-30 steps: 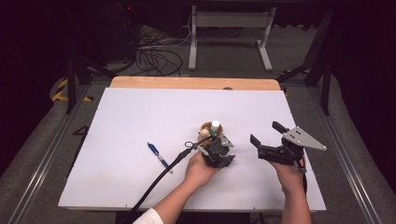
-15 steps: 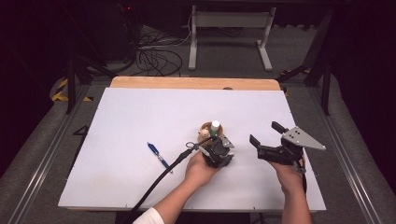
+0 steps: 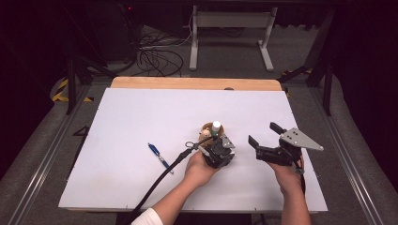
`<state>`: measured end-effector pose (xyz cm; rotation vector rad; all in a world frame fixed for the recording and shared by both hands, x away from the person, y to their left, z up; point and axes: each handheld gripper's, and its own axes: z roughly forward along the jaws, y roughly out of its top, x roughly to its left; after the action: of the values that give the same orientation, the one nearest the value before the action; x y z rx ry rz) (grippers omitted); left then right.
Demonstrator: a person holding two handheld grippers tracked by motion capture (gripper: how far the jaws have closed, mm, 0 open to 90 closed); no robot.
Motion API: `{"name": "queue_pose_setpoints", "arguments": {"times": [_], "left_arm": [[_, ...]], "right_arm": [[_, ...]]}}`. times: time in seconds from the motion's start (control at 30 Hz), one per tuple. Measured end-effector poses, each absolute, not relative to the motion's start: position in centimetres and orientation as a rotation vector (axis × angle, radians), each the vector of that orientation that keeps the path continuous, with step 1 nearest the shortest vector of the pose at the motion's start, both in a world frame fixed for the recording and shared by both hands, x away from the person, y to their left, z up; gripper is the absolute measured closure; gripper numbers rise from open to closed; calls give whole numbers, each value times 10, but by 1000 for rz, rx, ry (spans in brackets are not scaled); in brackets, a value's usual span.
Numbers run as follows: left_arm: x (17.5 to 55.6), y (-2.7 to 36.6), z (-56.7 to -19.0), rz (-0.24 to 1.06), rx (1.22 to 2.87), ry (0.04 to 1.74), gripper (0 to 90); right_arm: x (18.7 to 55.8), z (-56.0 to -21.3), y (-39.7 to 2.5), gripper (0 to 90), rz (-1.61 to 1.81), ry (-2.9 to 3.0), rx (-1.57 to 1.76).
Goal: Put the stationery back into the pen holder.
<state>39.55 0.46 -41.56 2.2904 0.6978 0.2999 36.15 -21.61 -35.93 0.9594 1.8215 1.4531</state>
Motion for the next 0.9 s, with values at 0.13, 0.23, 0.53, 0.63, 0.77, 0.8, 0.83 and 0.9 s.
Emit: {"name": "queue_pose_setpoints", "arguments": {"times": [0.13, 0.23, 0.53, 0.63, 0.77, 0.8, 0.83, 0.9], "left_arm": [[391, 12, -401, 323, 2252, 674, 782], [387, 19, -392, 341, 2212, 661, 782], [383, 44, -371, 337, 2102, 669, 782], [382, 52, -365, 344, 2077, 667, 782], [381, 63, -359, 356, 2045, 677, 782], [381, 66, -358, 357, 2030, 683, 782], [380, 68, -357, 358, 2025, 684, 782], [379, 72, -355, 361, 2005, 686, 782]], "right_arm": [[362, -361, -206, 98, 1451, 1840, 936], [362, -362, -201, 104, 1452, 1846, 923], [361, -362, -196, 158, 1529, 1873, 894], [361, -363, -192, 178, 1546, 1900, 877], [362, -366, -182, 216, 1560, 1953, 831], [362, -366, -180, 226, 1561, 1962, 827], [362, -368, -175, 242, 1570, 1987, 817], [362, -369, -170, 256, 1569, 2012, 804]]}}
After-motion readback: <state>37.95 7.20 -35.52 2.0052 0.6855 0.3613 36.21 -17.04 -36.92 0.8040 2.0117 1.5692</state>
